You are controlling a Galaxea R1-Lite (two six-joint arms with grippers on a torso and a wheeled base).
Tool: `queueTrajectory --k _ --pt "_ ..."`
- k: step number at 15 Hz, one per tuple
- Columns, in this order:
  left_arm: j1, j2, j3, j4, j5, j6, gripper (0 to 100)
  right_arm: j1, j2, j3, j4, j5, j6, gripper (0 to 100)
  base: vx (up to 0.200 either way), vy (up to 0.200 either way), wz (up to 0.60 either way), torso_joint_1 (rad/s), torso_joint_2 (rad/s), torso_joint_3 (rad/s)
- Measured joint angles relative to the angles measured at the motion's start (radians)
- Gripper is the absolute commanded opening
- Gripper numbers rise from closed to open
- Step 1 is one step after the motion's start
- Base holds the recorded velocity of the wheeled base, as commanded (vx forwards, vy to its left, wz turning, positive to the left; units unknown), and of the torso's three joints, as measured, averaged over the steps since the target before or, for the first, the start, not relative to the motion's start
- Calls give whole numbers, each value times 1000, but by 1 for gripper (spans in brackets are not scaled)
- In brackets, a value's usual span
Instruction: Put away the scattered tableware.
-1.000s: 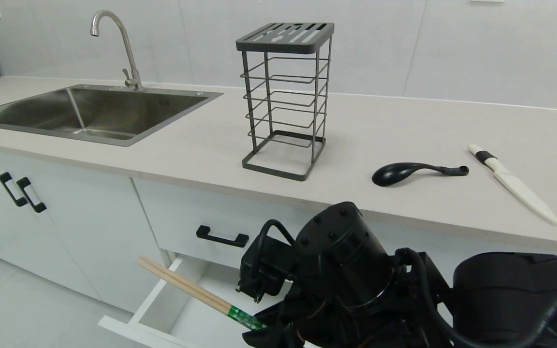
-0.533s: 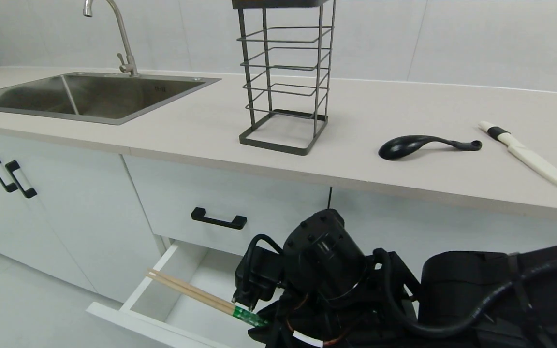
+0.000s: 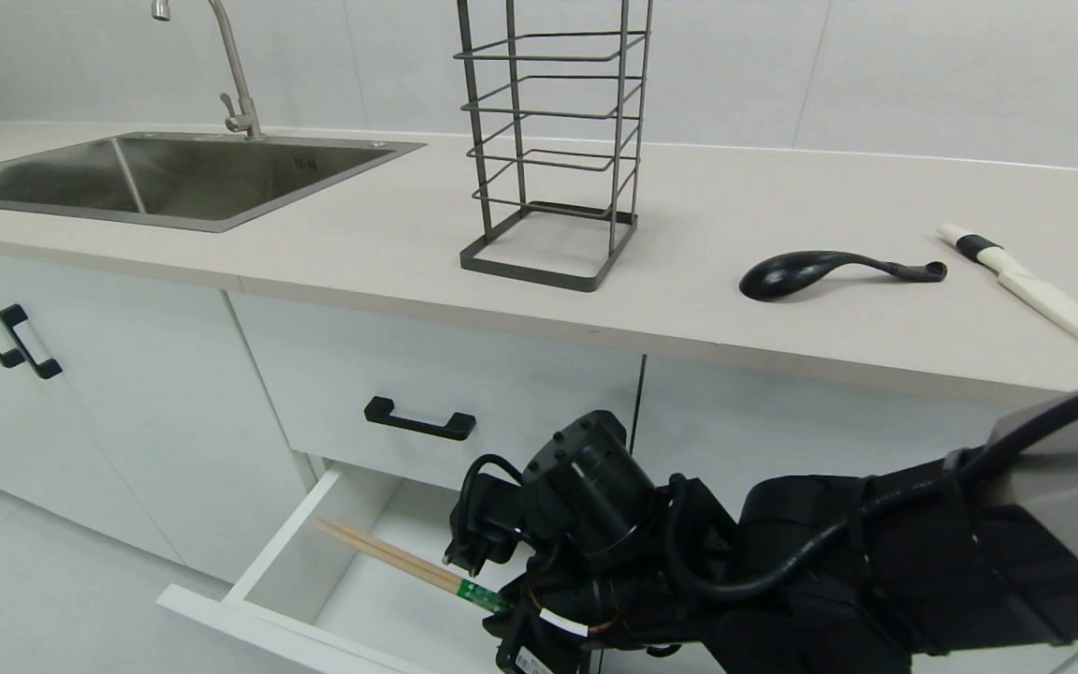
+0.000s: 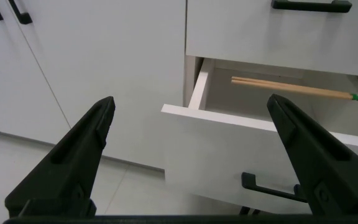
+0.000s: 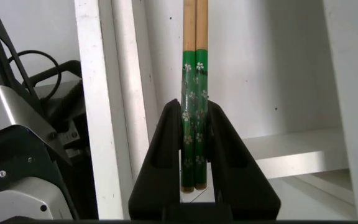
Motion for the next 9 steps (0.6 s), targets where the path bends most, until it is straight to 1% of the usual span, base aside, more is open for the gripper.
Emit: queueTrajectory --k 5,9 --pt "0 0 0 0 0 0 100 3 55 -21 -1 1 -1 0 0 0 0 0 0 0" --pt "0 0 0 0 0 0 100 -12 131 -76 -27 0 -2 0 0 0 0 0 0 0"
